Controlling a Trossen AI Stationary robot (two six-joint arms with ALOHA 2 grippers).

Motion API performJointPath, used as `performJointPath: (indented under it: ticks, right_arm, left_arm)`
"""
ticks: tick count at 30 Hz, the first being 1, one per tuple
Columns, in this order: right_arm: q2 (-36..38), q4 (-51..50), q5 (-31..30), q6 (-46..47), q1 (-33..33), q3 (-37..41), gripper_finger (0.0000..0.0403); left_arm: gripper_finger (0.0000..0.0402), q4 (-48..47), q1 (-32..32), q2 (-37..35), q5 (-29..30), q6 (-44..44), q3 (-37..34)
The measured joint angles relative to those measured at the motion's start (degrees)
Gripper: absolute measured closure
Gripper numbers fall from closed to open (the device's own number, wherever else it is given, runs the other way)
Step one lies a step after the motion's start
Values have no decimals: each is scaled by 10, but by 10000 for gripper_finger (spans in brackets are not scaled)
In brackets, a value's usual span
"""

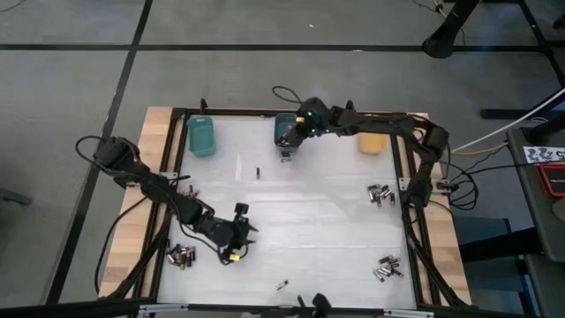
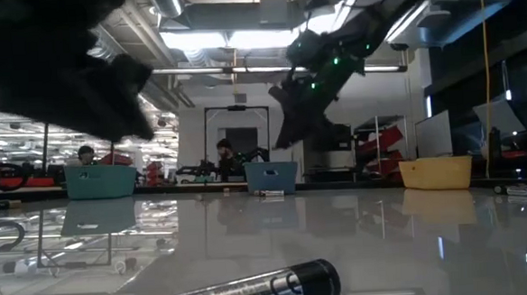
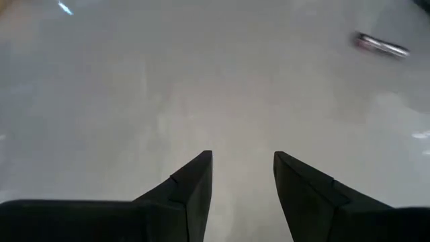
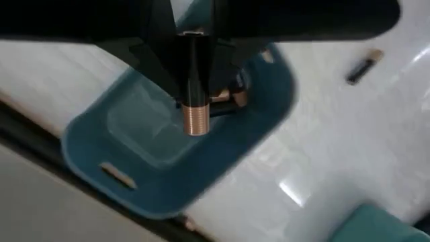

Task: Sort batteries
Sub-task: Put the brown battery into the blue bin, then put the brown battery into the green bin

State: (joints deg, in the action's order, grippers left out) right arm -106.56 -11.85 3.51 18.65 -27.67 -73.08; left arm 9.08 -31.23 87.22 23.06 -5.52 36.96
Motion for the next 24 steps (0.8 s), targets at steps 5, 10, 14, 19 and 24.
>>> performJointPath:
  ticks: [5,10,14,19,24]
  right_arm:
    - [-21,12,-2,-38,-5,0,354]
    - [-25,7,4,-45,-10,0,333]
    - [-25,9,22,-77,-13,0,283]
    - [-25,6,26,-112,-12,0,233]
    - [-24,15,31,-169,-12,0,207]
  left_arm:
    - [254,-16,36,0,2,-35,0]
    - [254,-57,57,0,3,-79,0]
    - [254,-48,80,0,24,-88,0]
    - [254,-34,127,0,30,-108,0]
    - [254,-62,190,-20,29,-141,0]
